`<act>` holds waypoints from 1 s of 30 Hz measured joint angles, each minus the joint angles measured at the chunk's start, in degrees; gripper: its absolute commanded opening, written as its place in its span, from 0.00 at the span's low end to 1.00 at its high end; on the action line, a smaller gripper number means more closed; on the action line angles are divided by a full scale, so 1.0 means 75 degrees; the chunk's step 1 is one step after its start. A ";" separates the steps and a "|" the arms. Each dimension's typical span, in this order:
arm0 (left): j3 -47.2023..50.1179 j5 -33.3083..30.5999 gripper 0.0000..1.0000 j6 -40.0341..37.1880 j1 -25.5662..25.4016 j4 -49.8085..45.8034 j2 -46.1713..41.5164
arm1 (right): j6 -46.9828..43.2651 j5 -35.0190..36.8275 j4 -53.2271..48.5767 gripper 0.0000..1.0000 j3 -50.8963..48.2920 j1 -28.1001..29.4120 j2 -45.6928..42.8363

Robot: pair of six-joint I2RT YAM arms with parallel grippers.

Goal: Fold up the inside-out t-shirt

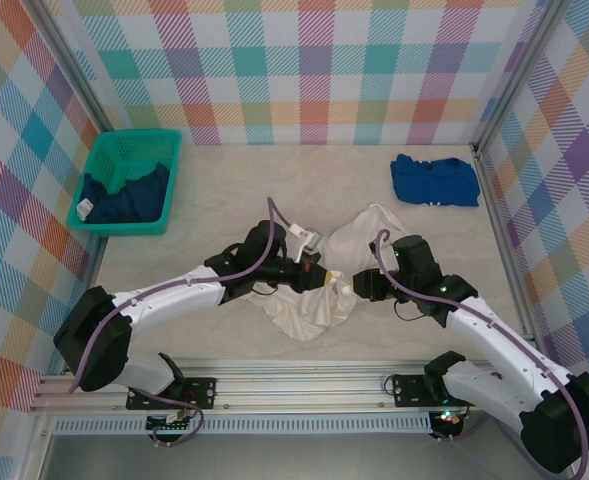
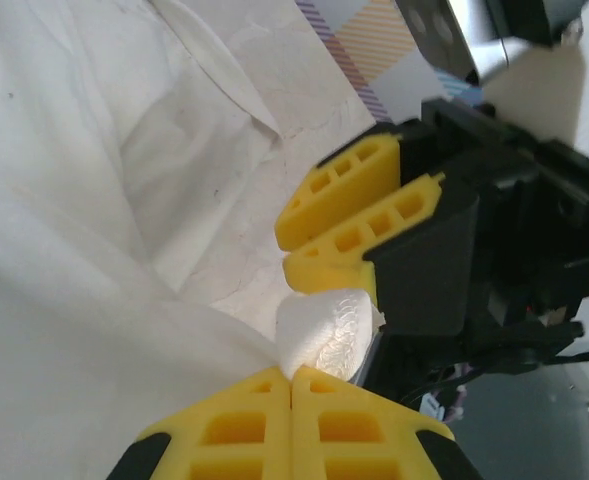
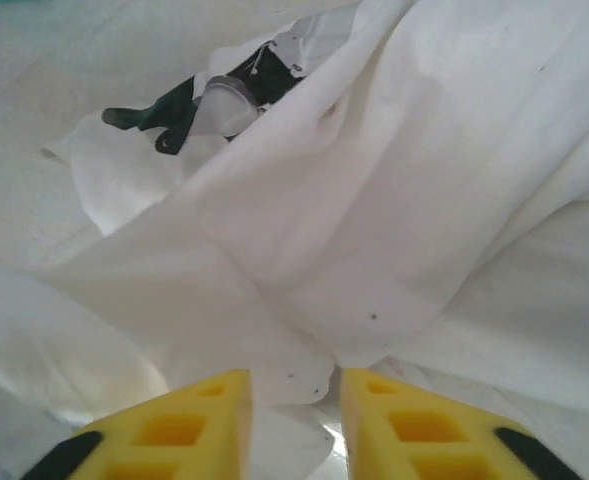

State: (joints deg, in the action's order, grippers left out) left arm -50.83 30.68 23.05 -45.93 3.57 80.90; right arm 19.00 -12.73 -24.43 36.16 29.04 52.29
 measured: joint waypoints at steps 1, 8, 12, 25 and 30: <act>0.0003 0.0055 0.00 0.0064 0.0070 -0.0035 -0.0026 | -0.0052 -0.0050 0.0064 0.41 -0.0041 0.0020 -0.0102; 0.0003 0.0393 0.00 0.0254 0.0420 -0.0294 -0.0041 | -0.0152 -0.0816 0.0804 0.52 -0.0679 0.0076 -0.0860; 0.0003 0.0460 0.00 0.0248 0.0495 -0.0440 -0.0041 | -0.0210 -0.1169 0.1070 0.53 -0.0851 0.0181 -0.0906; 0.0003 0.0746 0.00 0.0181 0.0495 -0.0597 -0.0073 | -0.0927 -0.1102 0.1451 0.65 -0.0399 0.0163 0.0720; 0.0003 0.0793 0.00 0.0125 0.0495 -0.0697 -0.0102 | -0.1201 -0.1842 0.1684 0.59 -0.0184 0.0015 0.1448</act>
State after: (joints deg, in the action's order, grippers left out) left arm -50.81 36.62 23.99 -42.22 -1.65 80.14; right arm 10.00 -26.55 -11.79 34.79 29.15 63.16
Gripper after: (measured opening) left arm 0.046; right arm 0.660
